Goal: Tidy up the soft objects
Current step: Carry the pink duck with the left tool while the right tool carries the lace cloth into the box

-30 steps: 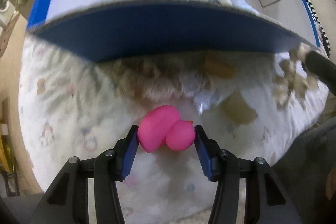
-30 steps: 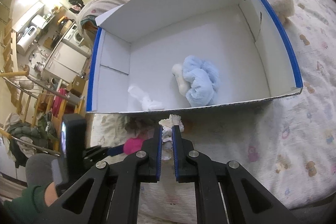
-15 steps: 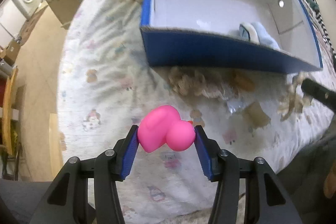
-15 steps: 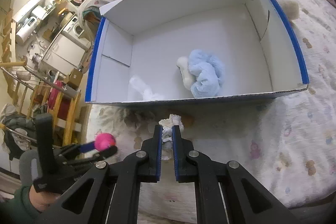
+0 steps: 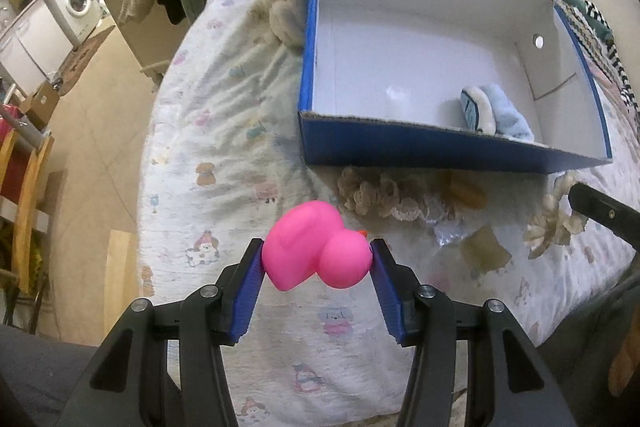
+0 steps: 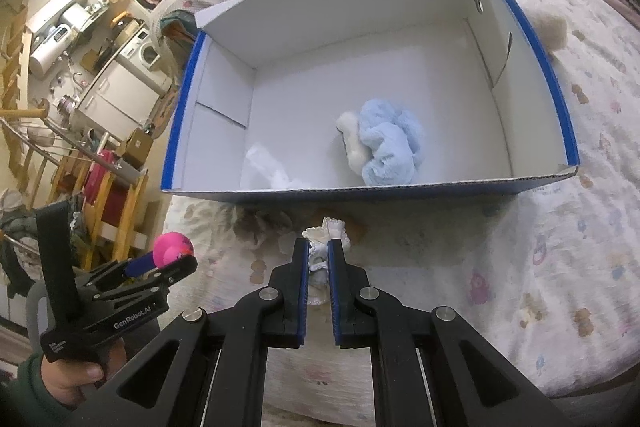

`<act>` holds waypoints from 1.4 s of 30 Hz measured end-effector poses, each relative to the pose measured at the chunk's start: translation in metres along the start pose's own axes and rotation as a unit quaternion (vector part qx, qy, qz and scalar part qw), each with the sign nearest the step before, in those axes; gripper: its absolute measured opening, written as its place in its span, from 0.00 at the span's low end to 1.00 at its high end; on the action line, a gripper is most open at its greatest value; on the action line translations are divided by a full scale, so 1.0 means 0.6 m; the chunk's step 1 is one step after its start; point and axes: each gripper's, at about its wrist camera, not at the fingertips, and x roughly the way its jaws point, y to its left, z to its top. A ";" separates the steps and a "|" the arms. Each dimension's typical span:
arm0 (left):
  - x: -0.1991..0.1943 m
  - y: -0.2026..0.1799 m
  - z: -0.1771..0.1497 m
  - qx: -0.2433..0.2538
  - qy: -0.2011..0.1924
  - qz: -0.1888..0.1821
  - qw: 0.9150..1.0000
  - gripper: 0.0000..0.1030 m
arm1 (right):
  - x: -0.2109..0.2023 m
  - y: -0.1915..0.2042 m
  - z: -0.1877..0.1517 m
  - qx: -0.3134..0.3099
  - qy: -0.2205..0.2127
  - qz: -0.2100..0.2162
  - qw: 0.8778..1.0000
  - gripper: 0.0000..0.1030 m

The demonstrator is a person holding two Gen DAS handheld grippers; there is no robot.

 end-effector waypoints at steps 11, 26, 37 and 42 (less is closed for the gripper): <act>-0.075 -0.006 0.033 0.000 -0.090 0.027 0.996 0.47 | -0.051 0.029 0.008 -0.015 -0.058 0.043 0.997 0.11; -0.118 -0.057 0.155 0.040 -0.134 0.003 0.990 0.47 | -0.143 0.051 0.110 -0.028 -0.141 0.069 0.987 0.11; -0.069 -0.084 0.200 0.066 -0.126 0.006 0.990 0.47 | -0.102 0.022 0.157 -0.040 -0.151 0.004 0.988 0.11; -0.030 -0.104 0.208 0.081 -0.121 0.001 0.989 0.47 | -0.059 -0.013 0.154 -0.019 -0.131 -0.005 0.991 0.11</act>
